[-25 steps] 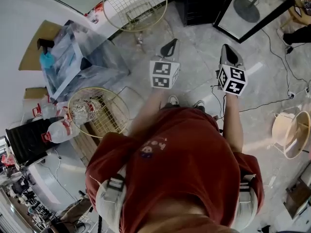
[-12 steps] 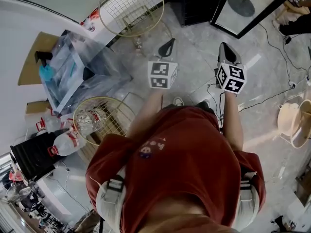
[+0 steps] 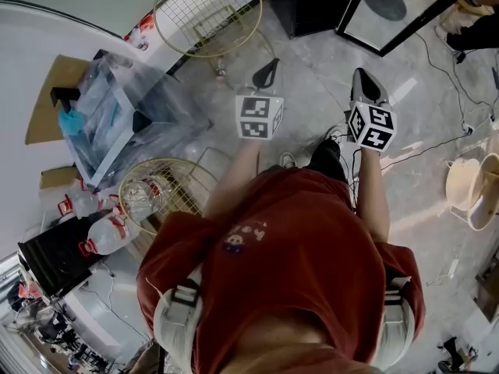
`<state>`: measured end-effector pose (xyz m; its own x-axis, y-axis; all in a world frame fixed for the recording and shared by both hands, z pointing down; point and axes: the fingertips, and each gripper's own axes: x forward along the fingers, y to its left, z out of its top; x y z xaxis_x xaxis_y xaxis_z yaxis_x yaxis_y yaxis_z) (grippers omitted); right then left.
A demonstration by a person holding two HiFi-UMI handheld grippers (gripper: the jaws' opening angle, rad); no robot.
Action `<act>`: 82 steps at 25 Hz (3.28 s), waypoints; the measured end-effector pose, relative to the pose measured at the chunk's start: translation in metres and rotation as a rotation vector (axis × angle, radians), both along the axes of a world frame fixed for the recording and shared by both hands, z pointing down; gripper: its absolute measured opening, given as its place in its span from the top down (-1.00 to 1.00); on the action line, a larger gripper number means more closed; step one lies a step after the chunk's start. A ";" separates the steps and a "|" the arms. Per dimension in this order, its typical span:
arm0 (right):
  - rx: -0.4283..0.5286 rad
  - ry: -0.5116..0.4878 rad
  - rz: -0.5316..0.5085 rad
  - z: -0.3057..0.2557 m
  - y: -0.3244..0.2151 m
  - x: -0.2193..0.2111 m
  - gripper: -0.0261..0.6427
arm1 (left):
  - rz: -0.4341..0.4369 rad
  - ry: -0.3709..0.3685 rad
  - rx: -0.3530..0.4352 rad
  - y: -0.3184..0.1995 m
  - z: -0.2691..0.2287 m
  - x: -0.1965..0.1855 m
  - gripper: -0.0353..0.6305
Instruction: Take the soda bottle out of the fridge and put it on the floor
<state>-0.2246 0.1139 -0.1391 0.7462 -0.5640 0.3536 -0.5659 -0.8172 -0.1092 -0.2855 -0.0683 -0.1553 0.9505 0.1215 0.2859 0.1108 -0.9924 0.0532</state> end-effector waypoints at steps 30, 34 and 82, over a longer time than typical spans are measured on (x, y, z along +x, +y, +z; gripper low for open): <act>0.080 -0.058 -0.025 0.012 0.130 0.219 0.93 | -0.023 -0.056 0.060 0.135 -0.001 0.207 0.89; 0.084 -0.057 -0.063 0.015 0.140 0.244 0.92 | -0.055 -0.055 0.070 0.148 0.000 0.229 0.89; -0.022 -0.014 -0.313 0.026 -0.134 0.453 0.93 | -0.311 -0.052 0.004 -0.107 0.046 0.399 0.89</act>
